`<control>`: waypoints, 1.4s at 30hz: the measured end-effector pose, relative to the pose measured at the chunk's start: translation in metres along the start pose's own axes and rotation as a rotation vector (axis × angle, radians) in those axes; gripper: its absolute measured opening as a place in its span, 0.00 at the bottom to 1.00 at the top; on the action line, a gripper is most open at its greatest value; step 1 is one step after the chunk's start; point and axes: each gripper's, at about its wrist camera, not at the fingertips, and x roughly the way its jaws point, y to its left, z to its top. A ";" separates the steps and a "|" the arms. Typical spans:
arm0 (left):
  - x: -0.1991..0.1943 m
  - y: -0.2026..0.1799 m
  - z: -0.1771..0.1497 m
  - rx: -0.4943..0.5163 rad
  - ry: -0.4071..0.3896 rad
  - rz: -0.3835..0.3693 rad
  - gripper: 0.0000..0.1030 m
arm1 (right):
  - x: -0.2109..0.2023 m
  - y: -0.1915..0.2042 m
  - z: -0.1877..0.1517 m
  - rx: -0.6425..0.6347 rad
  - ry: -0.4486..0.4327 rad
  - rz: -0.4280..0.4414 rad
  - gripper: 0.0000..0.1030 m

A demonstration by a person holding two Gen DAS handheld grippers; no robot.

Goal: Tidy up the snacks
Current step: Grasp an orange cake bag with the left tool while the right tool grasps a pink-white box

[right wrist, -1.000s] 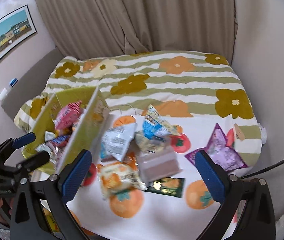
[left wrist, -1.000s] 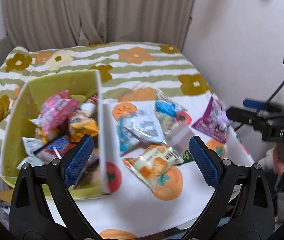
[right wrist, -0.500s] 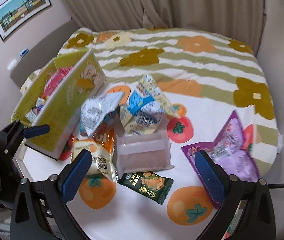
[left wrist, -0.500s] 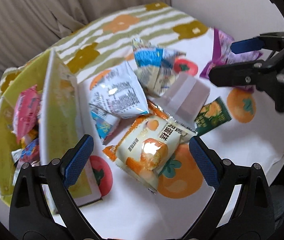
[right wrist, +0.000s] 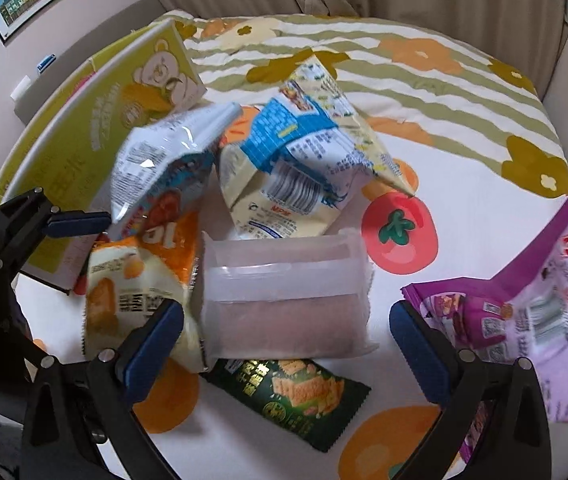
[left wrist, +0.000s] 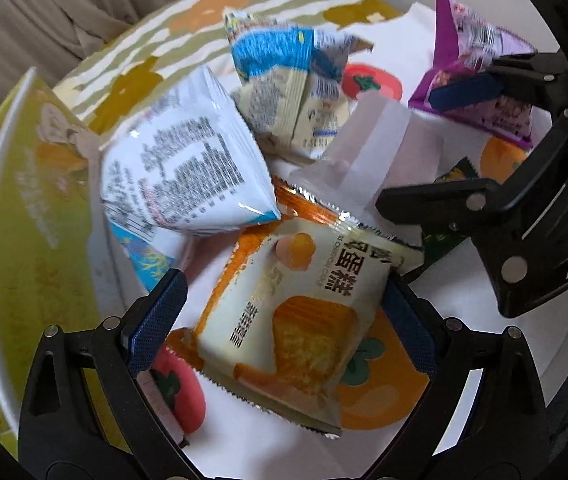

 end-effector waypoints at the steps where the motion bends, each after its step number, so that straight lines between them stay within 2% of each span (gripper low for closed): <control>1: 0.002 0.001 -0.001 -0.002 0.005 -0.007 0.93 | 0.002 0.000 0.000 0.003 0.002 0.001 1.00; 2: 0.005 0.001 -0.002 -0.005 0.010 -0.018 0.93 | 0.005 -0.001 0.000 0.007 0.006 0.003 1.00; 5: 0.011 0.003 -0.006 -0.014 0.029 -0.051 0.84 | 0.012 0.000 0.000 0.002 0.018 0.007 1.00; 15: 0.008 0.006 -0.009 -0.037 0.028 -0.064 0.65 | 0.022 0.000 0.001 -0.002 0.019 0.030 0.99; 22: 0.003 0.001 -0.020 -0.037 0.031 -0.036 0.64 | 0.029 0.002 0.002 -0.017 0.031 0.017 0.98; 25: 0.002 0.000 -0.024 -0.048 0.031 -0.035 0.64 | 0.032 0.007 0.000 -0.037 0.039 0.001 0.92; 27: 0.000 -0.002 -0.026 -0.051 0.030 -0.032 0.64 | 0.032 0.010 -0.001 -0.065 0.036 -0.032 0.80; 29: 0.000 -0.004 -0.027 -0.051 0.030 -0.036 0.64 | 0.031 0.012 -0.002 -0.080 0.034 -0.051 0.75; 33: 0.000 -0.008 -0.028 -0.038 0.032 -0.036 0.63 | 0.027 0.013 -0.004 -0.076 0.024 -0.065 0.69; 42: -0.025 -0.014 -0.034 -0.071 -0.001 -0.028 0.63 | -0.008 0.013 -0.020 -0.040 -0.033 -0.074 0.67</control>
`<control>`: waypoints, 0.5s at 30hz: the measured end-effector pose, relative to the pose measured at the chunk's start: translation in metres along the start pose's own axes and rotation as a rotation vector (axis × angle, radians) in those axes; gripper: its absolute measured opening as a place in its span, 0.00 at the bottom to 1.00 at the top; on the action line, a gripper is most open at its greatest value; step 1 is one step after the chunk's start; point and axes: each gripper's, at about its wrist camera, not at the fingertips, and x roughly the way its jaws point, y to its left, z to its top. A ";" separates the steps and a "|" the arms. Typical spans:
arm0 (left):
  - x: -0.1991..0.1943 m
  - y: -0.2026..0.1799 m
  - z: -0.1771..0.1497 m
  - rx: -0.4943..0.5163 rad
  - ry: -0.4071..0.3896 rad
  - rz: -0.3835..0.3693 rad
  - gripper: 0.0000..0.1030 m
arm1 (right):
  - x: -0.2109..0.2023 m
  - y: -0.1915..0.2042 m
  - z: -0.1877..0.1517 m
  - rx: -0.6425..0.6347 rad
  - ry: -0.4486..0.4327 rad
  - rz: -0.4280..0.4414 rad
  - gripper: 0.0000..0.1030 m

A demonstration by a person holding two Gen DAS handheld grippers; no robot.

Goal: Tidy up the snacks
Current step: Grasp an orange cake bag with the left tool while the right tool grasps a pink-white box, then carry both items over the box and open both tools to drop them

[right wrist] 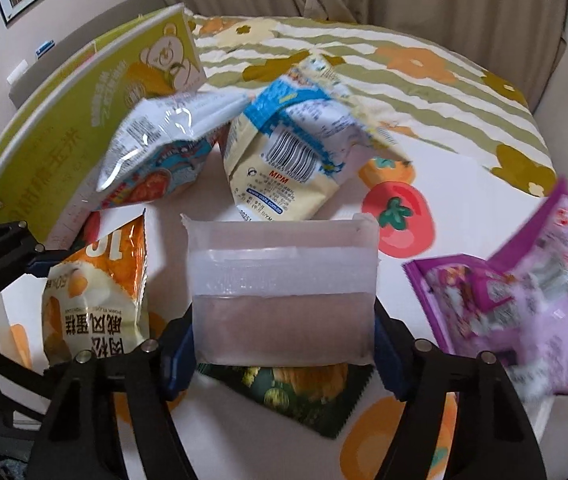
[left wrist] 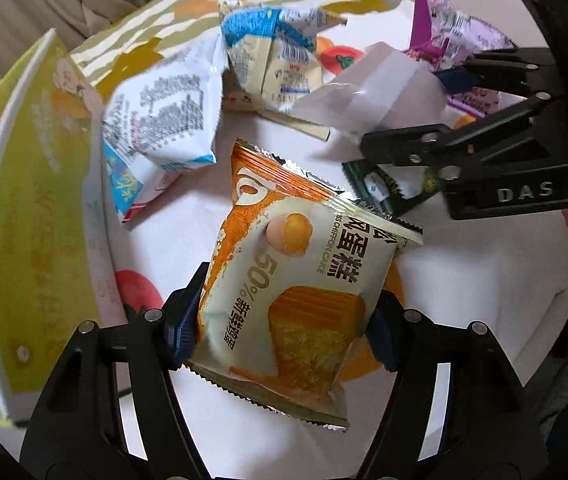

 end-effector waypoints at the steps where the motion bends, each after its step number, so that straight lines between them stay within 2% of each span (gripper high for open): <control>1: -0.006 -0.001 0.000 -0.007 -0.009 -0.001 0.63 | -0.005 0.000 -0.001 0.003 -0.004 -0.005 0.67; 8: -0.060 -0.006 0.003 -0.080 -0.101 0.004 0.63 | -0.060 -0.003 -0.001 0.020 -0.053 -0.029 0.67; 15: -0.130 0.027 0.006 -0.228 -0.227 0.046 0.63 | -0.115 0.013 0.017 -0.036 -0.121 -0.037 0.67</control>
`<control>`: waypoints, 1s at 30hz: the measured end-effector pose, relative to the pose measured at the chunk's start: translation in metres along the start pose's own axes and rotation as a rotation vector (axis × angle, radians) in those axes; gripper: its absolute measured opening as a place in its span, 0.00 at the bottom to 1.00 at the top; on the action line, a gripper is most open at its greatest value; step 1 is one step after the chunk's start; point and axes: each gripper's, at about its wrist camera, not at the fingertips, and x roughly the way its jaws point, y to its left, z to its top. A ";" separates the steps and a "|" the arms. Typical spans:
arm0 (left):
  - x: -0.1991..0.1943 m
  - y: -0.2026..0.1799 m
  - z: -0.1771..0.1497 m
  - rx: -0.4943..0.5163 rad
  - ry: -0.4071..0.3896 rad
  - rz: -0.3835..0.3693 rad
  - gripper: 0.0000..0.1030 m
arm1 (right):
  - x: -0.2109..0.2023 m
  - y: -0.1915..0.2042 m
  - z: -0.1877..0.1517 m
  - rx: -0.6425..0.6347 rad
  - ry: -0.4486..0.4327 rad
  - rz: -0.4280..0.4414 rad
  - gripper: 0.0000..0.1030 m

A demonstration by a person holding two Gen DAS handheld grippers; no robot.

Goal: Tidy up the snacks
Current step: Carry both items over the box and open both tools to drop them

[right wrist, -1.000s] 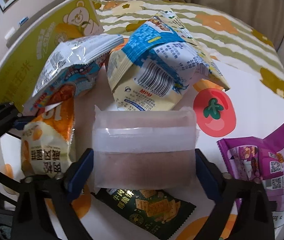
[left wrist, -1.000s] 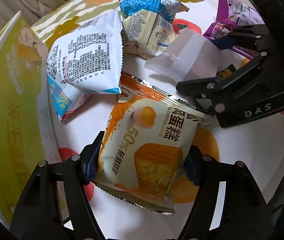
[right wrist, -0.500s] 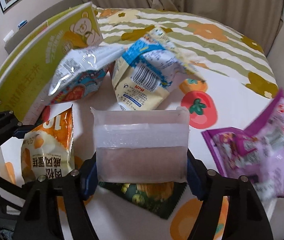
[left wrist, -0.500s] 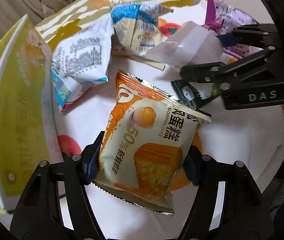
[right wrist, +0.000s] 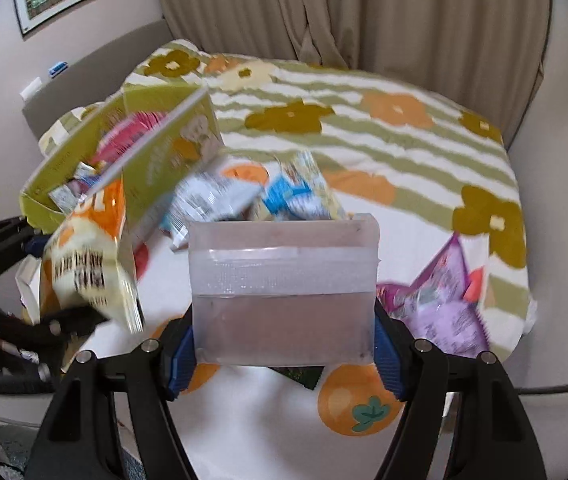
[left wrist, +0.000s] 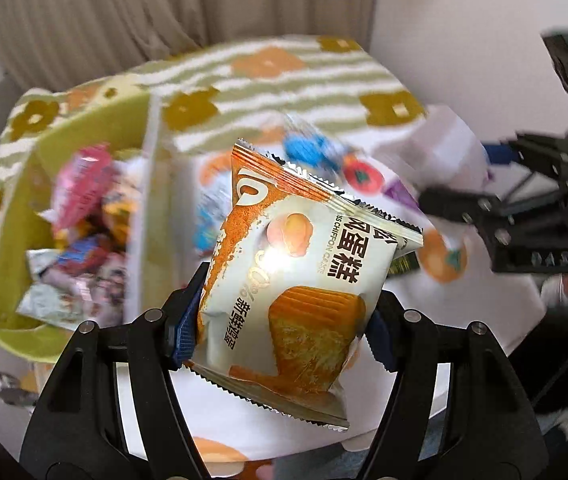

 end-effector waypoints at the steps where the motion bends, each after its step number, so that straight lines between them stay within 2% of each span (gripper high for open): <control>1: -0.007 0.009 0.005 -0.018 -0.016 0.010 0.63 | -0.005 0.003 0.006 -0.009 -0.011 0.002 0.67; 10: -0.044 0.108 0.027 -0.129 -0.091 0.119 0.63 | -0.029 0.064 0.060 -0.067 -0.114 0.057 0.67; 18: -0.038 0.205 0.013 -0.177 -0.037 0.164 0.63 | -0.003 0.141 0.098 -0.015 -0.121 0.119 0.67; 26: -0.007 0.267 -0.006 -0.214 0.033 0.090 0.64 | 0.031 0.197 0.111 0.050 -0.058 0.118 0.67; 28: -0.003 0.275 -0.008 -0.215 0.020 0.060 0.70 | 0.039 0.208 0.111 0.072 -0.038 0.110 0.67; 30: -0.001 0.280 -0.009 -0.202 0.025 0.044 0.96 | 0.044 0.216 0.111 0.092 -0.024 0.100 0.67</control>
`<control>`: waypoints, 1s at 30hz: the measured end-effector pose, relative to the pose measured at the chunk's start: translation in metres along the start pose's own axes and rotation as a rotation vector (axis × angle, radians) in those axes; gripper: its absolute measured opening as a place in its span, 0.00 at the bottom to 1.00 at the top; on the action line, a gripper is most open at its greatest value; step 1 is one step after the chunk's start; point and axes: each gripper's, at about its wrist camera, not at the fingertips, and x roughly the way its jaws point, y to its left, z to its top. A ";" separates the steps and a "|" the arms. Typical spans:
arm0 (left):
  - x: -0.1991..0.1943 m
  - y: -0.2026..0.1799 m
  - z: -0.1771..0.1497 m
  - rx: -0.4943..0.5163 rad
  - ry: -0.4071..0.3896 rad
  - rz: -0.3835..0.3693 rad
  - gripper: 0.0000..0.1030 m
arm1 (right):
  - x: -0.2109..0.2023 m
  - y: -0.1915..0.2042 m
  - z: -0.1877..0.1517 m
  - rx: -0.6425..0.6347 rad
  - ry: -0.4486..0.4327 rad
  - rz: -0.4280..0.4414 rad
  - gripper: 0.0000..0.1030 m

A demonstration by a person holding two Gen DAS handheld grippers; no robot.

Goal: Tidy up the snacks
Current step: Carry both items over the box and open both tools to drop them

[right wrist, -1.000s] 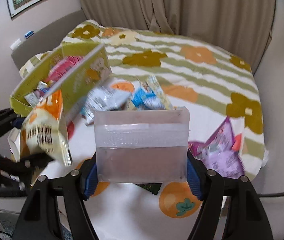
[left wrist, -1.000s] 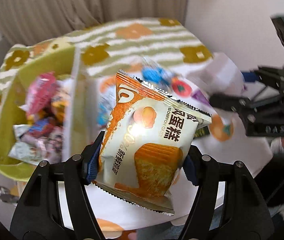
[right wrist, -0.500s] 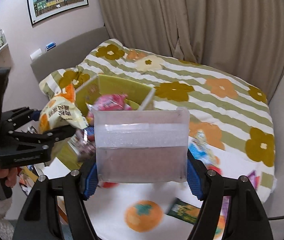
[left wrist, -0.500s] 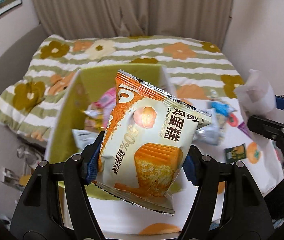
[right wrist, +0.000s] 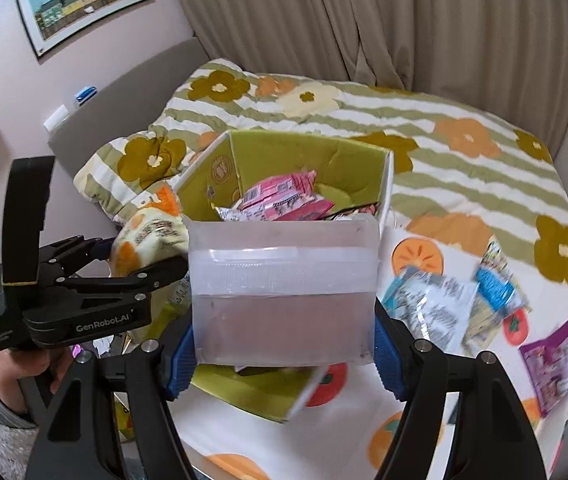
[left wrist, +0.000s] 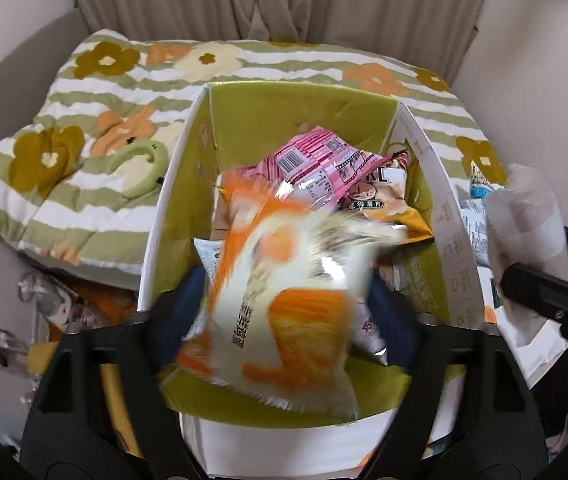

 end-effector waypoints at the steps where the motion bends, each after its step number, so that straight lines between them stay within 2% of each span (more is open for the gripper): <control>1: 0.001 0.002 0.000 0.006 -0.001 -0.001 1.00 | 0.003 0.002 0.000 0.011 0.006 -0.005 0.67; 4: 0.003 0.010 -0.004 0.017 0.001 -0.026 1.00 | 0.010 0.009 -0.001 0.046 0.020 -0.021 0.67; 11: -0.005 0.021 -0.021 0.001 0.013 -0.016 1.00 | 0.028 0.026 -0.003 0.070 0.065 -0.014 0.67; 20: -0.017 0.035 -0.027 -0.054 -0.003 0.044 1.00 | 0.047 0.027 0.005 0.090 0.099 0.042 0.69; 22: -0.017 0.038 -0.028 -0.062 0.002 0.057 1.00 | 0.049 0.029 0.003 0.088 0.095 0.047 0.73; 24: -0.018 0.040 -0.030 -0.080 -0.001 0.056 1.00 | 0.046 0.027 0.001 0.093 0.070 0.060 0.98; 27: -0.017 0.041 -0.035 -0.093 0.000 0.048 1.00 | 0.040 0.022 -0.003 0.084 0.020 0.051 1.00; 30: -0.015 0.041 -0.040 -0.091 0.009 0.046 1.00 | 0.040 0.017 -0.009 0.093 0.018 0.037 1.00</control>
